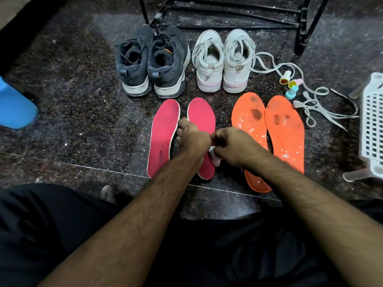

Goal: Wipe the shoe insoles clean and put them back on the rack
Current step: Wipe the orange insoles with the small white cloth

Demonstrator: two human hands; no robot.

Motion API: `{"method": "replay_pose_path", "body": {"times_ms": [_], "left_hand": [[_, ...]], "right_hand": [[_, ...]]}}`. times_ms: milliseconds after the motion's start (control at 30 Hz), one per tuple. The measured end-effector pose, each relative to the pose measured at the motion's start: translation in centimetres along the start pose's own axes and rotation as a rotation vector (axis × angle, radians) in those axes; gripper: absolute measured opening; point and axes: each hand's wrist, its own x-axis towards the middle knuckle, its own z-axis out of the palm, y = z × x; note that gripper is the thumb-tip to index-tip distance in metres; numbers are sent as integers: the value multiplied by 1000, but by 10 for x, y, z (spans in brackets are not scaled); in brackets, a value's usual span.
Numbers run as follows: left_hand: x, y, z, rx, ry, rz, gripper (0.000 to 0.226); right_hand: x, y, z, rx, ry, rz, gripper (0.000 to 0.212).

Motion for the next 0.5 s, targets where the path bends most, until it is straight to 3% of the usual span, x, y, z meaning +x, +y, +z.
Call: {"method": "replay_pose_path", "body": {"times_ms": [100,200,333,500], "left_hand": [[-4,6,-5,128,14,-40,68],[-5,4,-3,151,76,26,61],[-6,3,0,206,147,218,56],[-8,2,14,74,16,508,41]], "right_hand": [[-3,-5,2,-62,-16,0,20],[-5,-7,-2,-93,-16,-7,16],[-6,-6,-13,-89,-14,6,10],[-4,7,-44,-78,131,97,14]]}}
